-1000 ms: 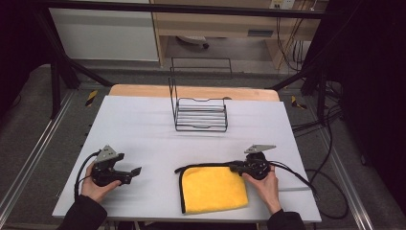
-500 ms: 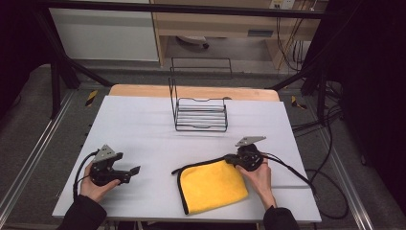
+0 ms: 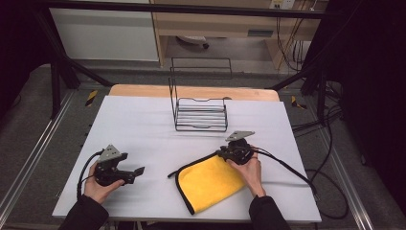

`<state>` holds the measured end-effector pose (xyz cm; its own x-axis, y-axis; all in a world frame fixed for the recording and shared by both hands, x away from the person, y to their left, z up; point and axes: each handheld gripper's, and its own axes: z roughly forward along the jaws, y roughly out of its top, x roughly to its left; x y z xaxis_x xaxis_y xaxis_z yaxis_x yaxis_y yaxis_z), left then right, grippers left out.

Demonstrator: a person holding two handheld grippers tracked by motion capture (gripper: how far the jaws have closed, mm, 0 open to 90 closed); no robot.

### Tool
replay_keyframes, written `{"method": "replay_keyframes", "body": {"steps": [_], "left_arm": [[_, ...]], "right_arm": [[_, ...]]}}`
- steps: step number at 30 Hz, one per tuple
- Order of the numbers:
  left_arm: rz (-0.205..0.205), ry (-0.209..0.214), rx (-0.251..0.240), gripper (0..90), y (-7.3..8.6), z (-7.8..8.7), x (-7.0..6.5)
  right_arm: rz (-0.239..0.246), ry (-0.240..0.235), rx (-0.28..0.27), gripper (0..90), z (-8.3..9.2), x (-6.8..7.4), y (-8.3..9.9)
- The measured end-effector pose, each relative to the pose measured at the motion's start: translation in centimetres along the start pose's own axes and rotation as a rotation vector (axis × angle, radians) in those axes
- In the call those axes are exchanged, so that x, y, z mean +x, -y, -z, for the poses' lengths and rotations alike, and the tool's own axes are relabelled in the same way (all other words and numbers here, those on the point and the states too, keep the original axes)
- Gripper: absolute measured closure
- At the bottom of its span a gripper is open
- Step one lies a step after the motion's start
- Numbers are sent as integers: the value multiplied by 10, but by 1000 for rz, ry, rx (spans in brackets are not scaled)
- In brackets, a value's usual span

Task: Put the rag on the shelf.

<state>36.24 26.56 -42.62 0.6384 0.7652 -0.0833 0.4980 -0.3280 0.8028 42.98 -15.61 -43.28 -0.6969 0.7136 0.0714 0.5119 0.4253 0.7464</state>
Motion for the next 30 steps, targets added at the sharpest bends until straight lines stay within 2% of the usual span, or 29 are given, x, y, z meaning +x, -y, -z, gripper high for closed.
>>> {"method": "replay_keyframes", "body": {"steps": [1,4,5,6,7,8,10,11,12,14,16,18,19,21,22,24,26,27,30], "left_arm": [[-6,6,1,112,-6,-2,-6],[-11,15,2,150,-13,-4,-13],[-23,27,13,159,-20,-9,-21],[-23,27,13,170,-20,-9,-21],[-38,34,27,183,-27,-15,-29],[-38,34,27,202,-27,-15,-29],[-67,53,51,234,-37,-28,-43],[-67,53,51,253,-37,-28,-43],[-87,73,72,271,-43,-38,-54],[-93,89,77,305,-46,-43,-58],[-93,132,100,363,-54,-58,-72],[-112,143,123,411,-58,-70,-80],[-112,143,123,432,-58,-70,-80],[-133,162,162,477,-57,-87,-88],[-133,162,162,505,-57,-87,-88],[-157,171,221,558,-49,-100,-92],[-145,178,219,575,-47,-101,-92],[-116,203,222,630,-46,-101,-90],[-104,204,231,664,-46,-101,-89]], "right_arm": [[-37,1,-37,530,10,-1,2],[-47,35,-71,393,28,0,7],[-60,35,-70,355,33,0,10],[-65,40,-72,321,37,0,14],[-69,45,-72,294,41,1,19],[-69,45,-72,294,41,1,19],[-91,54,-54,249,50,1,33],[-100,53,-53,245,53,2,38],[-106,57,-50,245,55,2,43],[-119,51,-51,252,60,2,54],[-127,52,-40,272,64,4,62],[-140,47,-28,312,68,6,68],[-140,46,-23,334,69,7,72],[-137,53,-7,378,71,9,76],[-146,53,1,406,72,10,78],[-161,41,10,464,73,11,81],[-162,47,19,477,73,11,81],[-174,47,26,518,72,12,81],[-189,49,42,561,70,14,83]]}}
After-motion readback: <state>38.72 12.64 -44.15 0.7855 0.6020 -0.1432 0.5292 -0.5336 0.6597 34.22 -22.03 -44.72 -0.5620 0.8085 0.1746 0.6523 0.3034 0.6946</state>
